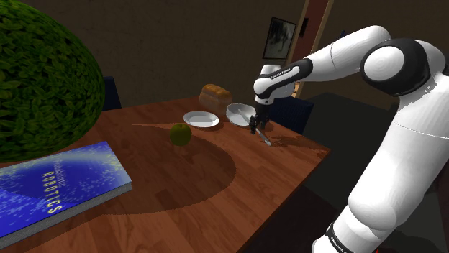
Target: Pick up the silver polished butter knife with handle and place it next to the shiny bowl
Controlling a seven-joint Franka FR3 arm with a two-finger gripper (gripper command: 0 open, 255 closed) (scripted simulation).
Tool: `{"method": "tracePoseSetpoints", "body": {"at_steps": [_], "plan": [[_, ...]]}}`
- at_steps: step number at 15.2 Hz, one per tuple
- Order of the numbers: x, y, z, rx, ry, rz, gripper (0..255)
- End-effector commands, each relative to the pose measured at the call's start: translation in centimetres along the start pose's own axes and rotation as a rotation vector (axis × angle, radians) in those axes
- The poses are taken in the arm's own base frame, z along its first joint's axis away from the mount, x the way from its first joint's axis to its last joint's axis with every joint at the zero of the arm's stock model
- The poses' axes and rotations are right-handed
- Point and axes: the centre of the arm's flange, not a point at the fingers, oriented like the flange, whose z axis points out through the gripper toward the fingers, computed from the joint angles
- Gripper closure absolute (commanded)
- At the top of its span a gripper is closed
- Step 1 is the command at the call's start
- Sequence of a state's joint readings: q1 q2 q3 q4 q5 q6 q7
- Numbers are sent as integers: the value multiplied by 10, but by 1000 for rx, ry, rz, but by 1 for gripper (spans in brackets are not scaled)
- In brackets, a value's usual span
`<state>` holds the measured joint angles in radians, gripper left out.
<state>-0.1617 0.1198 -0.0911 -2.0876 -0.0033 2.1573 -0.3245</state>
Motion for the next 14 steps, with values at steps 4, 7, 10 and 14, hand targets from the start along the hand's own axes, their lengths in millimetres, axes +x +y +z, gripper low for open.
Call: {"method": "tracePoseSetpoints", "body": {"at_steps": [4, 7, 10, 14], "plan": [[0, -1, -27, 0, -1, 0, 0], [0, -1, -51, 0, -1, 0, 0], [0, -1, -51, 0, -1, 0, 0], [0, -1, -51, 0, -1, 0, 0]]}}
